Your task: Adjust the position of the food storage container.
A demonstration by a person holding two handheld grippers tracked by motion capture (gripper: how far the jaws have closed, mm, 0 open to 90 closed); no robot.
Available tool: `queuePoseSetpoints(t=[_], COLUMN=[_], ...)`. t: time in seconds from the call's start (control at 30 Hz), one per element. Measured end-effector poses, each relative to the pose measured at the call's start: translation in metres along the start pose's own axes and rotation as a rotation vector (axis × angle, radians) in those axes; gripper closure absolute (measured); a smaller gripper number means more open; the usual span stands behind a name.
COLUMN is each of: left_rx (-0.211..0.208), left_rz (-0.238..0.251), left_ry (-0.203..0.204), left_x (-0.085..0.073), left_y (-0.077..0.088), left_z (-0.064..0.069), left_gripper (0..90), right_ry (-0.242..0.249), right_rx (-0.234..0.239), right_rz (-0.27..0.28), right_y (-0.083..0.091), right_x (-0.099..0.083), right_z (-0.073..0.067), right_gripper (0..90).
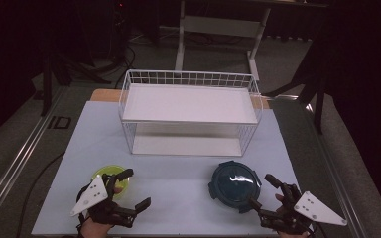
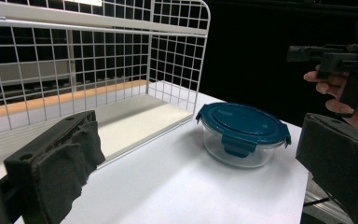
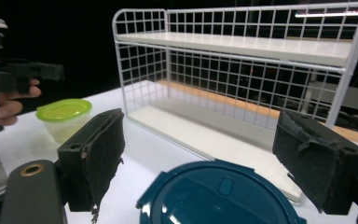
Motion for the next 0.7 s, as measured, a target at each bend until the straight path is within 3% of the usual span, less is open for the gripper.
queuePoseSetpoints(t=[0.33,0.37,0.47,0.53,0.6,0.67,0.7], left_rx=[-0.008,-0.012,-0.019,-0.023,-0.025,-0.027,-0.027], left_rz=[0.009,0.005,0.002,0.000,0.000,-0.002,-0.002], left_ry=[0.001,-0.003,-0.004,-0.003,-0.003,-0.006,-0.006], left_x=[0.001,0.001,0.000,0.000,0.000,0.000,0.000], left_y=[0.000,-0.001,-0.001,-0.002,-0.003,-0.003,-0.003], left_z=[0.002,0.003,0.003,0.004,0.004,0.005,0.005], left_gripper=[0.0,0.0,0.0,0.0,0.0,0.0,0.0], right_ry=[-0.013,0.007,0.025,0.012,0.031,0.013,0.013], right_rx=[0.052,0.021,0.036,0.027,0.021,0.011,0.011], right_rz=[-0.010,-0.030,-0.057,-0.082,-0.131,-0.159,-0.159], right_y=[0.003,0.003,0.005,0.006,0.007,0.007,0.007], right_x=[0.020,0.023,0.024,0.023,0.019,0.014,0.014], right_z=[0.004,0.008,0.014,0.019,0.025,0.032,0.032], right_gripper=[12.7,12.0,12.2,14.7,23.9,32.3,32.3])
Point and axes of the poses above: each handheld gripper's, and its own axes: y roughly backward along the jaws, x roughly out of its top, z roughly to its right, the point moved 3 cm from there along -y, roughly forward along the jaws, and after that the axes turned 5 degrees about -y, right-handed, at the moved point
